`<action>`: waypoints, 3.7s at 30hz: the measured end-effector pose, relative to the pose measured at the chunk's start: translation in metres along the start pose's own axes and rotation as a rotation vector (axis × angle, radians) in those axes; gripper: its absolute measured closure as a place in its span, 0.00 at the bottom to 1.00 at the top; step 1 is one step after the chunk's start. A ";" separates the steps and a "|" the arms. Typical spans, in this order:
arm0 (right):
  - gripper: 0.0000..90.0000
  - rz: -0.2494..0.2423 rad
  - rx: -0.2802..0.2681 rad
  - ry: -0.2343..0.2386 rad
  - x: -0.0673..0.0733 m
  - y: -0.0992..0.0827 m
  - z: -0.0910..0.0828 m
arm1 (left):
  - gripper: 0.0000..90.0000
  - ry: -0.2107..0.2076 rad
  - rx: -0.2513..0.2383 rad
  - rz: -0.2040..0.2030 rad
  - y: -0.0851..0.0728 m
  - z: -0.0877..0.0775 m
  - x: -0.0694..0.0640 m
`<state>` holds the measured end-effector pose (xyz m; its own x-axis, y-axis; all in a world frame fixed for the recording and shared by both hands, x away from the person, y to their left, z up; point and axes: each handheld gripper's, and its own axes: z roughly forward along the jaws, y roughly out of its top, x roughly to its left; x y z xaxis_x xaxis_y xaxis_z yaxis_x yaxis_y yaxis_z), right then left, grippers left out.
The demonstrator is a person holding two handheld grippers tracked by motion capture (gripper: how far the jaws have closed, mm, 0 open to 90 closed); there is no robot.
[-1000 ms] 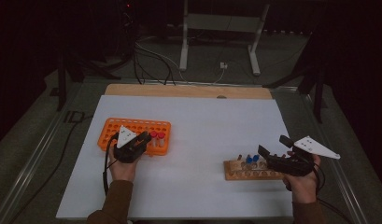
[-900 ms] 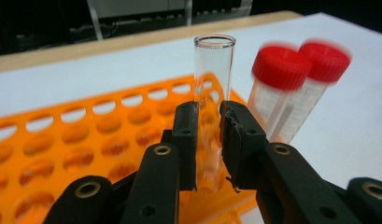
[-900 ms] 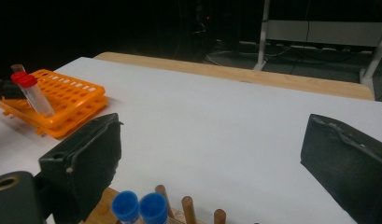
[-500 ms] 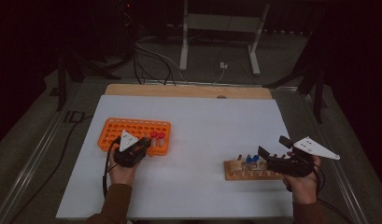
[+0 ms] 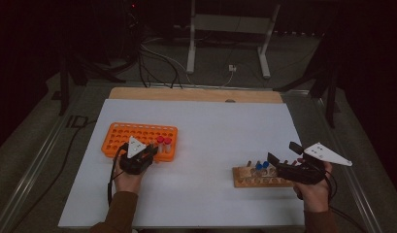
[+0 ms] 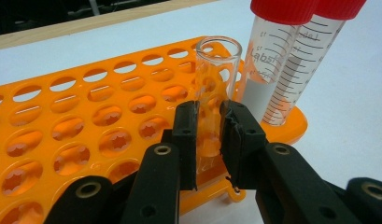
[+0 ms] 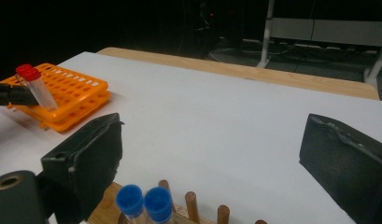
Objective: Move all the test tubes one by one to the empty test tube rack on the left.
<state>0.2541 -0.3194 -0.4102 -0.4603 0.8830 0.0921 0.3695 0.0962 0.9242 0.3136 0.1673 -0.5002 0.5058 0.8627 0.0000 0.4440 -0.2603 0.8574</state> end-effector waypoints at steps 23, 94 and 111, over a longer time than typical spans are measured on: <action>0.15 -0.004 0.050 0.016 -0.015 -0.014 -0.008 | 0.33 -0.018 -0.097 -0.131 0.002 -0.036 0.008; 0.84 -0.105 0.016 0.163 0.011 0.041 0.002 | 0.01 -0.069 -0.188 -0.033 0.034 -0.049 -0.039; 0.84 -0.152 0.059 0.260 0.059 0.045 0.043 | 0.02 -0.192 -0.187 0.046 0.058 -0.024 -0.088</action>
<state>0.2785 -0.2431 -0.3790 -0.7021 0.7101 0.0530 0.3231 0.2515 0.9123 0.2777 0.0869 -0.4384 0.6613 0.7490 -0.0408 0.2816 -0.1975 0.9390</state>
